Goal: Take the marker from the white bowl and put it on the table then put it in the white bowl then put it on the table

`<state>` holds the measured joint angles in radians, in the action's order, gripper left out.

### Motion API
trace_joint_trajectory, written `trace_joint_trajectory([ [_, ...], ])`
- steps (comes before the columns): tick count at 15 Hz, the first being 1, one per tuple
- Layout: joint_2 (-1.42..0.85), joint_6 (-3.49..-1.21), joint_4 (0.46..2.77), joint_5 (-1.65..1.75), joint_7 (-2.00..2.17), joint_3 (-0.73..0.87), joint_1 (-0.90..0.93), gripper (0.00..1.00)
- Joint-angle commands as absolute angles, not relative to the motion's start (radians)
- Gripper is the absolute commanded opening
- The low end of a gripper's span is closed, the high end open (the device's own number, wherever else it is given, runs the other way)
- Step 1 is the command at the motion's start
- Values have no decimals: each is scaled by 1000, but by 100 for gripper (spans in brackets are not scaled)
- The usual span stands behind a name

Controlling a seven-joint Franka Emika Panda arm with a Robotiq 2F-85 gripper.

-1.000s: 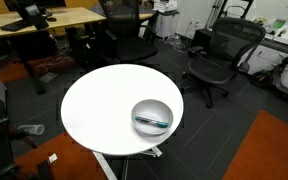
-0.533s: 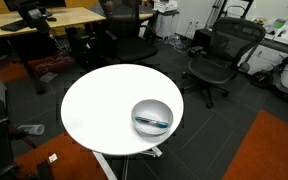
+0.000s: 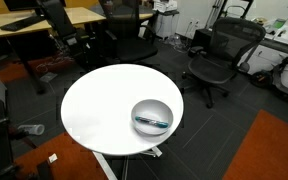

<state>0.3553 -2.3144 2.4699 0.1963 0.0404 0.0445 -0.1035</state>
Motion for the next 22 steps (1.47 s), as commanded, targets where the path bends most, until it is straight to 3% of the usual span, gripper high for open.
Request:
trace_joint_trajectory([
  [1, 227, -2340, 2387, 176, 124, 53, -127, 100],
  [22, -530, -2408, 1826, -149, 413, 171, -167, 100],
])
